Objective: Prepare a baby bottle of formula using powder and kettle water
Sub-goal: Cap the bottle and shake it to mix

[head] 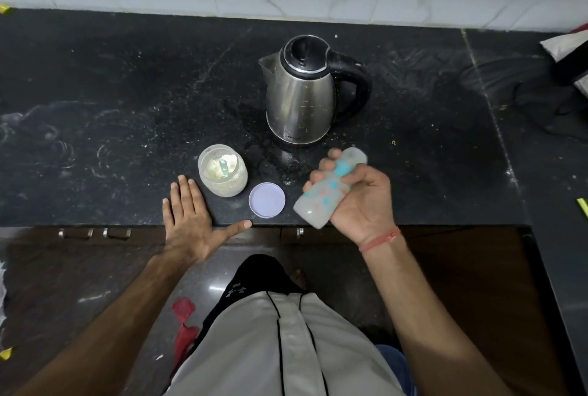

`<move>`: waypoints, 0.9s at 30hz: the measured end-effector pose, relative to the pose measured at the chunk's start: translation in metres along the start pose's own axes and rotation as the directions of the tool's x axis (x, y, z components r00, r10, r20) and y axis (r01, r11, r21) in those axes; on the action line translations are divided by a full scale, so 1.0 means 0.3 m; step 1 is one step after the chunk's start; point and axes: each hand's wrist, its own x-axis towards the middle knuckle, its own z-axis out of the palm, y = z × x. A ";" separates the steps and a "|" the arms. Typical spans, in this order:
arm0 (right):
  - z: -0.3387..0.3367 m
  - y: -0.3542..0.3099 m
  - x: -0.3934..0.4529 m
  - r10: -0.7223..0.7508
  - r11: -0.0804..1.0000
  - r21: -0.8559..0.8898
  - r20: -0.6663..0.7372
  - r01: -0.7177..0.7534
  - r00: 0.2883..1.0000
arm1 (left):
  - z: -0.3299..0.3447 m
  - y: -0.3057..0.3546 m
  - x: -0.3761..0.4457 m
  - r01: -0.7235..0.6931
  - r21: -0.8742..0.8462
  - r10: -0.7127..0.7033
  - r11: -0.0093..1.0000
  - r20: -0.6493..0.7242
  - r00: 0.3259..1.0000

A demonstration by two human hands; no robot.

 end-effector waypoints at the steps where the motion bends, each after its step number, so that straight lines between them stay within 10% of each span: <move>1: 0.003 -0.009 -0.003 -0.045 0.996 0.072 -0.004 0.045 0.999 | -0.002 0.001 -0.001 -0.002 0.003 0.002 1.000 0.010 1.000; 27: 0.044 0.038 0.054 0.012 0.998 -0.052 -0.269 -0.027 0.963 | 0.009 -0.011 0.001 -0.009 -0.006 0.009 1.000 -0.027 1.000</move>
